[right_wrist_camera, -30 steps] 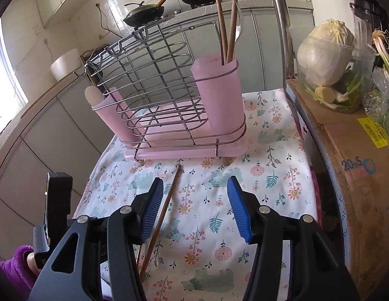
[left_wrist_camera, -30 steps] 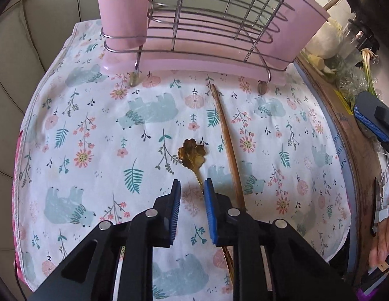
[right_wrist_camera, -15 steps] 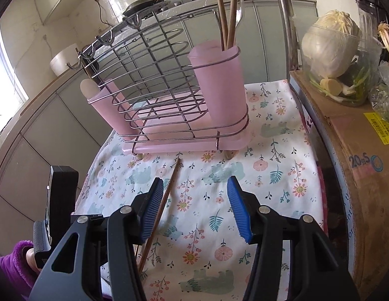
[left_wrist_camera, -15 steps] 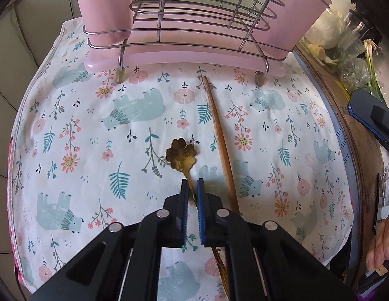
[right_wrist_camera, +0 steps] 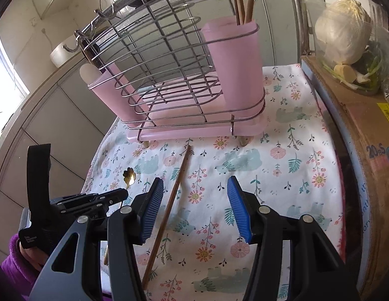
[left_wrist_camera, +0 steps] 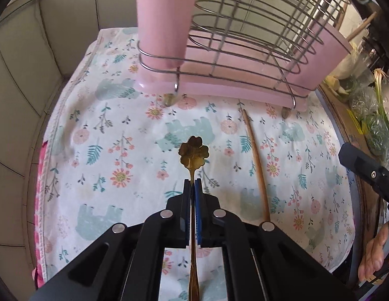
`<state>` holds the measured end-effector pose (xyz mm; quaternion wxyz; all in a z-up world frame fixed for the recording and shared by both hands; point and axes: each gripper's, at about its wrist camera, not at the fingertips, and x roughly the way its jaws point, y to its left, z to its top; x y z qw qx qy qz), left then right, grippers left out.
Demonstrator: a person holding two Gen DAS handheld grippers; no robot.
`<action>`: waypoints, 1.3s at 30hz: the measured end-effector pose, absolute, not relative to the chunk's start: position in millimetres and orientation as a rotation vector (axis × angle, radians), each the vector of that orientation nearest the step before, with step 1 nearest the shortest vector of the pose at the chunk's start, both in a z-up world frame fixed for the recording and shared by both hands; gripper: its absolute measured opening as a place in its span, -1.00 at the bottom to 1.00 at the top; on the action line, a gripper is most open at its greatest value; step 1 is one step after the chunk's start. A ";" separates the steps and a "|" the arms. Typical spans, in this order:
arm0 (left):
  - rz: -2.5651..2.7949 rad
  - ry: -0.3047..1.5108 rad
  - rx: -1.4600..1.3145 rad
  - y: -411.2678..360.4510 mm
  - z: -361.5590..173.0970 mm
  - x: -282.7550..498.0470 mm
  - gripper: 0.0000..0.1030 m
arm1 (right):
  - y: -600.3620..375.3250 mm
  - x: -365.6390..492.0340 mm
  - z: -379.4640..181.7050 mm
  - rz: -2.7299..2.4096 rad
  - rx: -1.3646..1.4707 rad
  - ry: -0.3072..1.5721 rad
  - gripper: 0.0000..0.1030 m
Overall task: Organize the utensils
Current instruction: 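Grasp the gold spoon handle with the left tool while the right tool grasps the wooden chopstick, then lift the gold spoon and wooden chopstick up toward the pink cup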
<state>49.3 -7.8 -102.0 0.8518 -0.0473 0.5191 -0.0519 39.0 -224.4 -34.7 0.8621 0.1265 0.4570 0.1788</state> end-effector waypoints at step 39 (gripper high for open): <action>-0.120 1.140 -0.137 47.5 -104.8 61.9 -0.95 | -165.4 109.4 -82.9 0.418 0.321 1.142 -0.88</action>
